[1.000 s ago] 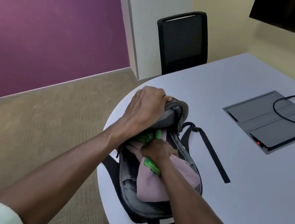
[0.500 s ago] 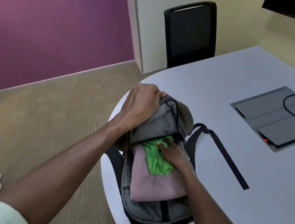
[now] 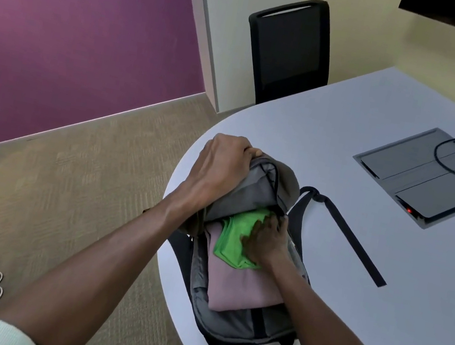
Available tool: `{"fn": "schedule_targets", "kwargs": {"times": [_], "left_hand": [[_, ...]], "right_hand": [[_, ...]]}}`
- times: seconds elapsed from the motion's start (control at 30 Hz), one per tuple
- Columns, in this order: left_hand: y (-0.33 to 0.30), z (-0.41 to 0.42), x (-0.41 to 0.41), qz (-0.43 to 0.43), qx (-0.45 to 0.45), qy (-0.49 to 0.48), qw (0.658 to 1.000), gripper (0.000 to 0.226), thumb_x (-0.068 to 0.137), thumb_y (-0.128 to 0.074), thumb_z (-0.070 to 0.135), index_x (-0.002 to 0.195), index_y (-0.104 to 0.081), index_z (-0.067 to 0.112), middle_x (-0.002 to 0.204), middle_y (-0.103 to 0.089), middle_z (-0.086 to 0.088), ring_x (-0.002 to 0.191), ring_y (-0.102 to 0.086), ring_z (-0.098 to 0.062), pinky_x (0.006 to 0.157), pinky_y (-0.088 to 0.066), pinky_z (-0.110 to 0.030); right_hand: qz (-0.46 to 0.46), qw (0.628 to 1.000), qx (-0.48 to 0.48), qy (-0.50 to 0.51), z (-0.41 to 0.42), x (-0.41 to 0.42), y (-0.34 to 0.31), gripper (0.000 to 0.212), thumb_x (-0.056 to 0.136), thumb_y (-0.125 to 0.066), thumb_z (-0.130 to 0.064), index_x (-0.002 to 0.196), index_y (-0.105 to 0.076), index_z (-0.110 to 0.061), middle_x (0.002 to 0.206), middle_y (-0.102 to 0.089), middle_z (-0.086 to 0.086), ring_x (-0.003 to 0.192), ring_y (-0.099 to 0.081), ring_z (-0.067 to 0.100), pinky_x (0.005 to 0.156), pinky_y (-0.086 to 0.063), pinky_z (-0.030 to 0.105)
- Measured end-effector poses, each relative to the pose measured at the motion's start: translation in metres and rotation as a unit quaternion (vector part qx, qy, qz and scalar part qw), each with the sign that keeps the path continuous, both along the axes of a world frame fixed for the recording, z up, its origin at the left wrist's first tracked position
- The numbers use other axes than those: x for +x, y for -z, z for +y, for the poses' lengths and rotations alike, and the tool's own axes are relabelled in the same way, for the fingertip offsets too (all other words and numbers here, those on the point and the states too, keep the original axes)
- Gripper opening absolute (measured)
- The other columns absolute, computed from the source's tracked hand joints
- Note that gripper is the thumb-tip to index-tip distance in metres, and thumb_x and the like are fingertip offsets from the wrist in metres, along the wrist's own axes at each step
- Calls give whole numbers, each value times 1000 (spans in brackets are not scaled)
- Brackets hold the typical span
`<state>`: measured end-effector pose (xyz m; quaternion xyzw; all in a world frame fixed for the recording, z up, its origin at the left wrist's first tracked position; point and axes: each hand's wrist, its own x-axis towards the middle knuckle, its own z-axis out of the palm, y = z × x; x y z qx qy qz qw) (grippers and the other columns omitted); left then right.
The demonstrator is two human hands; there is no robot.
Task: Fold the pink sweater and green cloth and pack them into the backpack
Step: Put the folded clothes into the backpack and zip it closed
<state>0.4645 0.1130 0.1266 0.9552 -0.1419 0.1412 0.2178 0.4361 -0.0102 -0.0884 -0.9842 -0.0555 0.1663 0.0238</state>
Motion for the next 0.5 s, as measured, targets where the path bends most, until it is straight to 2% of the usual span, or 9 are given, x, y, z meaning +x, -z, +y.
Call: {"fn": "schedule_targets", "kwargs": {"times": [0.07,0.1,0.17,0.23,0.33,0.37,0.4,0.47,0.5], "left_hand": [[-3,-3,1,8,-7,6,1000,35,99,-54,34,79,-70,9,77,-70,-4,70,-63,-23,62,-49,-33],[-4,-5,1,12,-8,11,1000,36,99,-54,35,79,-70,10,78,-71,-4,70,-63,-23,63,-51,-35],[-3,-13,-2,17,3,24,1000,37,99,-52,37,79,-69,11,77,-70,-4,70,-62,-23,66,-52,-37],[2,-17,-6,22,25,34,999,40,100,-49,36,75,-66,11,75,-69,-4,69,-61,-24,66,-52,-39],[13,-13,-14,49,24,33,998,40,100,-46,35,75,-63,9,74,-68,-3,69,-60,-22,67,-52,-43],[16,-10,-17,52,15,34,998,39,100,-46,35,76,-63,9,74,-68,-3,69,-61,-22,67,-52,-44],[18,-8,-20,52,7,38,998,39,100,-46,35,77,-64,9,74,-67,-2,69,-61,-21,67,-51,-44],[21,-7,-29,53,-9,46,997,40,101,-47,34,75,-62,8,67,-63,0,66,-58,-20,65,-48,-41],[21,-8,-33,52,-19,51,997,40,101,-48,32,73,-60,7,64,-59,3,64,-55,-19,64,-47,-39]], "right_hand": [[-76,994,76,8,28,-3,-11,82,89,-12,-56,121,-65,-2,127,-62,24,128,-47,39,113,-26,59],[-76,987,142,-4,44,-6,-10,87,85,-8,-59,129,-60,-5,135,-57,24,130,-45,41,113,-25,62],[14,983,175,-60,74,-23,1,82,84,-7,-69,153,-29,-30,162,-23,9,147,-14,42,113,3,70],[75,982,147,-89,92,-39,15,77,87,-18,-76,155,-5,-43,166,6,0,149,15,38,107,23,67],[108,978,146,-98,94,-39,22,83,84,-18,-81,155,2,-42,165,14,1,149,21,34,106,26,65],[106,975,169,-97,92,-36,19,81,86,-19,-79,156,-5,-40,166,5,2,150,14,34,108,23,67],[70,974,192,-101,87,-35,11,75,90,-23,-74,154,-21,-35,164,-16,6,151,-1,37,109,17,71],[-77,974,181,-111,75,-39,2,57,92,-38,-58,126,-63,-21,126,-63,14,133,-43,46,103,-1,84],[-94,980,142,-103,63,-44,1,52,89,-41,-58,113,-70,-21,115,-69,14,126,-50,46,102,-8,85]]}}
